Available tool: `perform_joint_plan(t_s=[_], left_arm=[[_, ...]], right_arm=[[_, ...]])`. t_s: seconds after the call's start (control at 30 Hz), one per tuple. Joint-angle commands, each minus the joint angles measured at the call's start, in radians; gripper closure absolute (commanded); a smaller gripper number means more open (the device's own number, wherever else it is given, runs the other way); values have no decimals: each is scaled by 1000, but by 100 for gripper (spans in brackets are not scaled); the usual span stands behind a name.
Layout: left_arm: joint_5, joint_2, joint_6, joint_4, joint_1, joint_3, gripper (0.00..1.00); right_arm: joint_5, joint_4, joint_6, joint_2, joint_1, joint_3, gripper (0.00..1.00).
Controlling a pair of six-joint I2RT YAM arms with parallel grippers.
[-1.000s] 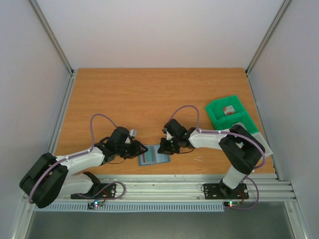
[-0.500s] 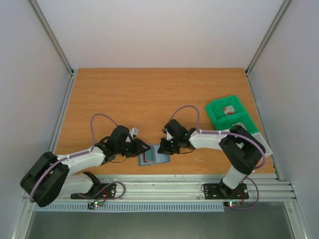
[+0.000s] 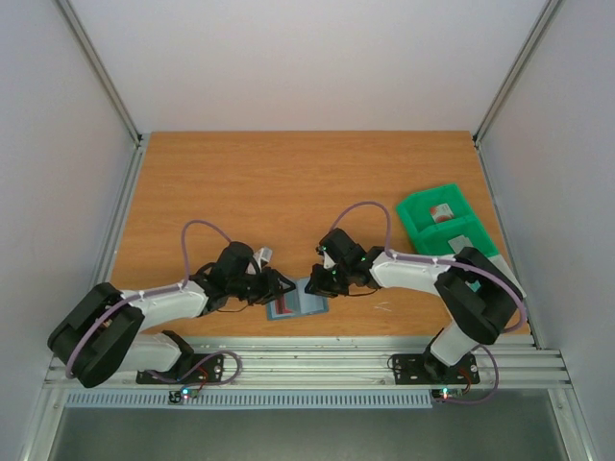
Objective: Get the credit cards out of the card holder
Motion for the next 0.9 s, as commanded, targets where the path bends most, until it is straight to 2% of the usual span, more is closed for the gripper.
perform_joint_plan(t_s=[0.0, 0.47, 0.87], left_arm=[[30, 22, -2, 86, -19, 37, 68], [44, 80, 3, 148, -67, 67, 64], [27, 64, 10, 151, -67, 60, 61]], right_arm=[[72, -72, -9, -90, 5, 6, 86], [234, -215, -54, -262, -15, 4, 79], [221, -217, -58, -291, -15, 8, 77]])
